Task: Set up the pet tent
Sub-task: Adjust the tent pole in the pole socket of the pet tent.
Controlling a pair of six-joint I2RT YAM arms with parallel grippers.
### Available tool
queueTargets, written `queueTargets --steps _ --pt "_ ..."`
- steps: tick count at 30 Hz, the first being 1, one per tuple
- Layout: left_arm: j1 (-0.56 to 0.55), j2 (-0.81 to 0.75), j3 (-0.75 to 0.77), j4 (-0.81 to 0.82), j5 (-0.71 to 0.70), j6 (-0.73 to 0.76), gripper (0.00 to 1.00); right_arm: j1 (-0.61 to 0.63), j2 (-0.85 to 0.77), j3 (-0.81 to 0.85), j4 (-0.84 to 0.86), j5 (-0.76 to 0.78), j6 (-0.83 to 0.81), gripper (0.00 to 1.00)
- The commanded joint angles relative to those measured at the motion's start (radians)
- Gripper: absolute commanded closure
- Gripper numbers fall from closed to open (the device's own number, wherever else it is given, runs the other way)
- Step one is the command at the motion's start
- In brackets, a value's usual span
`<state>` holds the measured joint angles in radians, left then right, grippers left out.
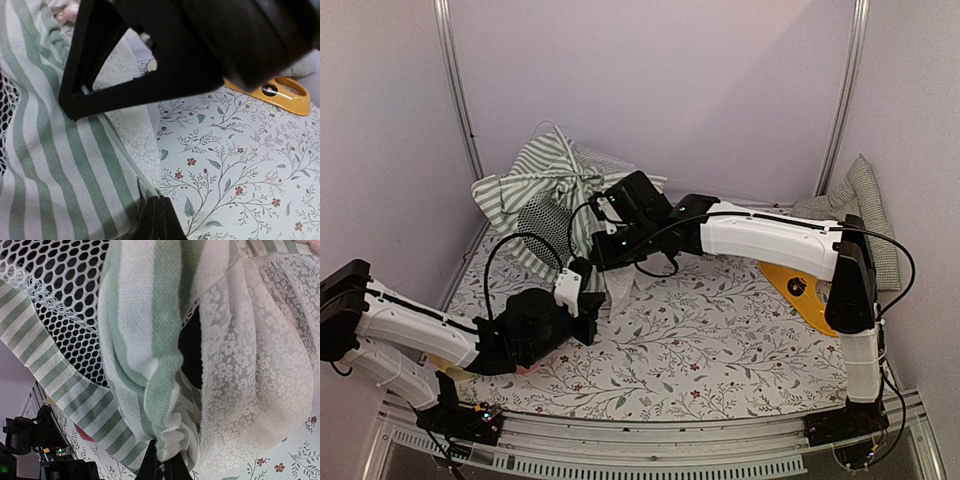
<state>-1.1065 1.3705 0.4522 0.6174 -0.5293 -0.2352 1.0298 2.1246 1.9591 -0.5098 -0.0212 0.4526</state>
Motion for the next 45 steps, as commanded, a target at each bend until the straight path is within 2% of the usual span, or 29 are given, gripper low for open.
queueTargets --steps 1,8,12,17,21,24,31,39,45 --pt "0.032 -0.069 -0.039 0.123 0.069 -0.099 1.00 0.012 0.027 0.028 0.066 0.033 0.003 1.00" --pt "0.100 -0.141 -0.067 0.161 0.128 -0.235 1.00 0.026 0.027 -0.011 0.111 0.049 0.013 1.00" --pt "0.131 -0.144 -0.072 0.168 0.167 -0.260 1.00 0.032 0.017 -0.036 0.140 0.057 0.024 1.00" --pt "0.133 -0.196 -0.083 0.055 0.205 -0.238 1.00 0.032 0.014 -0.032 0.132 0.069 0.022 1.00" --pt "0.136 -0.260 -0.140 0.018 0.257 -0.200 0.82 0.032 0.016 -0.015 0.127 0.064 0.022 1.00" --pt "0.145 -0.276 -0.144 -0.040 0.299 -0.174 0.79 0.032 0.027 0.020 0.106 0.058 0.023 1.00" --pt "0.151 -0.211 -0.103 -0.112 0.332 -0.111 0.85 0.033 0.027 0.047 0.094 0.054 0.023 1.00" --pt "0.183 -0.168 -0.064 -0.123 0.335 -0.098 0.85 0.034 0.024 0.046 0.090 0.053 0.024 1.00" --pt "0.197 -0.158 -0.055 -0.116 0.359 -0.093 0.96 0.034 0.027 0.046 0.088 0.057 0.021 1.00"
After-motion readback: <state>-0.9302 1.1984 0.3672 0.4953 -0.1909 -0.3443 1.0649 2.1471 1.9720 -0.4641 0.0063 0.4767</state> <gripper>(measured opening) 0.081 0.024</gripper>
